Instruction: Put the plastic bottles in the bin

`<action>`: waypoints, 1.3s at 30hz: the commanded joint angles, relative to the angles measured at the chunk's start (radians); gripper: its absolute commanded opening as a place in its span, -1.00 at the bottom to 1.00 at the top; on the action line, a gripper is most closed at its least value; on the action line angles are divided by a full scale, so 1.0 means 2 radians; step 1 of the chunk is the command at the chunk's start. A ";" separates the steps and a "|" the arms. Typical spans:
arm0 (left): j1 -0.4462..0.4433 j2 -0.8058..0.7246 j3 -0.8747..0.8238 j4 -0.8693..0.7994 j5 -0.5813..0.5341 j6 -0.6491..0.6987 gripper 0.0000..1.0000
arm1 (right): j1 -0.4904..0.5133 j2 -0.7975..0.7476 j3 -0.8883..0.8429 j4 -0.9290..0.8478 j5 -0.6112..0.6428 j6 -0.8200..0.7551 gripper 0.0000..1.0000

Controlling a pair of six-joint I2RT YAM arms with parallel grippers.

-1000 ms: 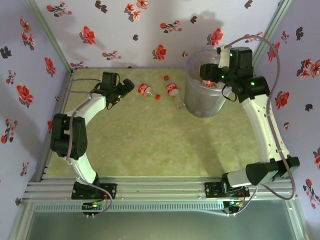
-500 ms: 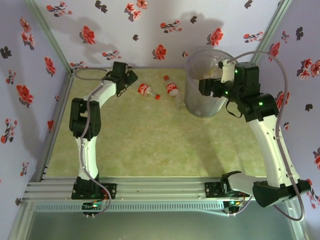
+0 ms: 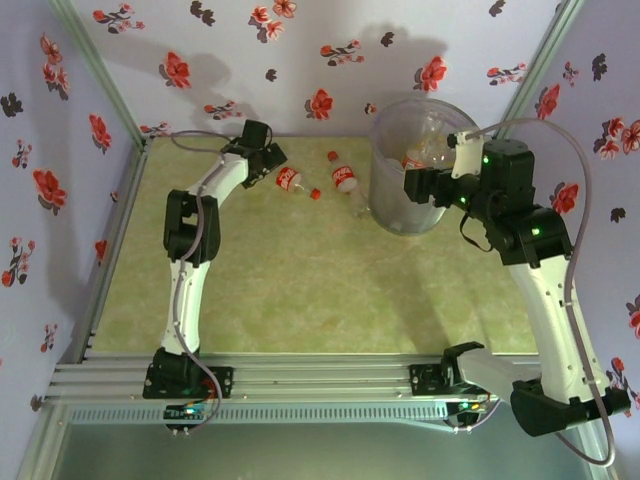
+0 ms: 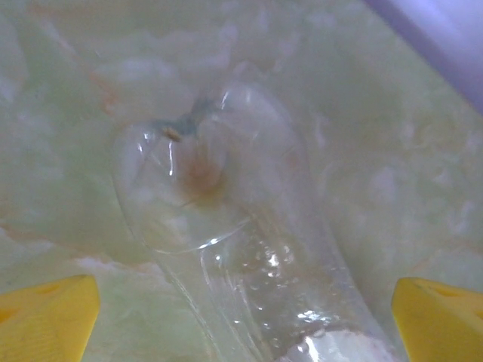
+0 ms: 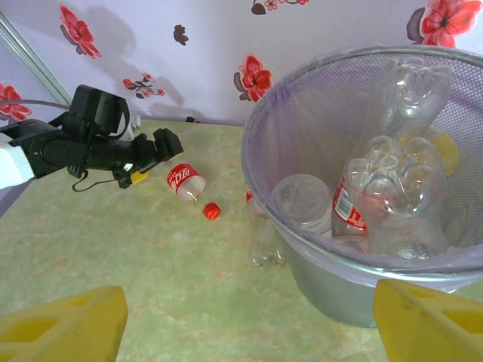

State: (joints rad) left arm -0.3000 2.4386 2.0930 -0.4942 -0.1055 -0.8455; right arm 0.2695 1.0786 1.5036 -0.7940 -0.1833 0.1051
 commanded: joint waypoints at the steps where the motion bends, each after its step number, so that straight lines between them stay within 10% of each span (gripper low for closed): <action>1: -0.002 0.020 0.027 -0.032 -0.012 0.006 0.99 | 0.004 -0.009 -0.008 -0.005 0.012 -0.012 0.70; 20: 0.003 -0.024 -0.047 0.009 -0.019 -0.023 -0.15 | 0.003 -0.017 -0.019 -0.018 0.032 -0.015 0.70; 39: 0.007 -0.310 -0.397 0.265 0.085 -0.029 -0.81 | 0.070 0.013 -0.044 0.010 0.028 0.052 0.68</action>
State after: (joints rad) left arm -0.2943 1.8751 1.3949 -0.1024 -0.0208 -0.8856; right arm 0.3622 1.0794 1.4376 -0.8249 -0.1276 0.1619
